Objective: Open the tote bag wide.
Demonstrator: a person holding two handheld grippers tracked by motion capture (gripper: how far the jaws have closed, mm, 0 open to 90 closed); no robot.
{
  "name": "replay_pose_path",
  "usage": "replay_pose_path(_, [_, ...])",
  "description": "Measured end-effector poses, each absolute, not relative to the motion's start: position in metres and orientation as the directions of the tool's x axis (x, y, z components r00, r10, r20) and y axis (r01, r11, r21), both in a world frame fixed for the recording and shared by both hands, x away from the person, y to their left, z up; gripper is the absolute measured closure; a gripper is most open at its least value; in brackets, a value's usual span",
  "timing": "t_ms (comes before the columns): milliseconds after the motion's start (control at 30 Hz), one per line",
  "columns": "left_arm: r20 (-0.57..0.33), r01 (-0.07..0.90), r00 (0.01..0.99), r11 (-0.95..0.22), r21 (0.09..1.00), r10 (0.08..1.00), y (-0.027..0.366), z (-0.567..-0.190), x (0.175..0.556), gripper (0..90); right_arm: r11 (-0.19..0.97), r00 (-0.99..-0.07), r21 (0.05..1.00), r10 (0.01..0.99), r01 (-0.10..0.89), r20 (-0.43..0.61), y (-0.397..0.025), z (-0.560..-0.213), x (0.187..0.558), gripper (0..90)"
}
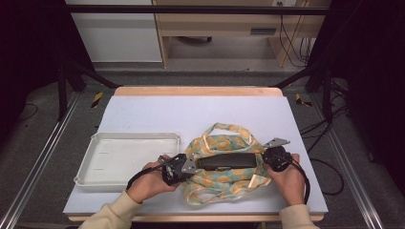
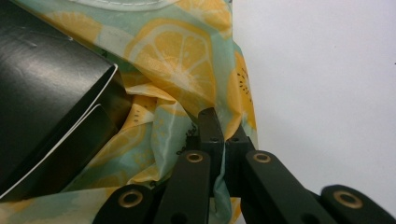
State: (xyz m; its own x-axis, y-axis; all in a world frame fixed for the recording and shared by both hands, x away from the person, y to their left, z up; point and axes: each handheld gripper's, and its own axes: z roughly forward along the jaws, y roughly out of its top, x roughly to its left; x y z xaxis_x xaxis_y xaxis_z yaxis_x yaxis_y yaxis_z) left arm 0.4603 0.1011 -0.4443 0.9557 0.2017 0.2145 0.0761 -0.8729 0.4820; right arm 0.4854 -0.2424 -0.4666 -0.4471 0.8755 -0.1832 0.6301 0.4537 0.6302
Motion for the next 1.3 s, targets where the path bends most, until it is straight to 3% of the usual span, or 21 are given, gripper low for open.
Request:
replay_pose_path(567, [0.219,0.091,0.951,-0.875,0.475,0.218,0.108,-0.443,0.464,90.0,0.45,-0.45,0.628,0.876,0.634,-0.174,-0.241,-0.468,0.469,90.0])
replay_pose_path(933, [0.202,0.109,0.952,-0.873,0.476,0.229,0.115,-0.441,0.463,90.0,0.451,-0.451,0.677,0.872,0.582,-0.193,-0.239,-0.467,0.464,88.0])
replay_pose_path(1033, [0.19,0.116,0.953,-0.865,0.488,0.234,0.117,-0.44,0.464,90.0,0.445,-0.438,0.699,0.875,0.56,-0.206,-0.239,-0.462,0.458,77.3])
replay_pose_path(1100, [0.186,0.112,0.955,-0.858,0.501,0.232,0.118,-0.438,0.463,88.6,0.439,-0.43,0.717,0.878,0.541,-0.212,-0.239,-0.458,0.452,64.5])
replay_pose_path(1200, [0.161,0.13,0.954,-0.833,0.538,0.253,0.12,-0.434,0.461,74.8,0.406,-0.416,0.765,0.887,0.5,-0.199,-0.242,-0.448,0.444,48.2])
replay_pose_path(1300, [0.195,0.117,0.943,-0.82,0.56,0.268,0.123,-0.427,0.462,63.4,0.369,-0.399,0.8,0.899,0.474,-0.179,-0.243,-0.44,0.437,39.1])
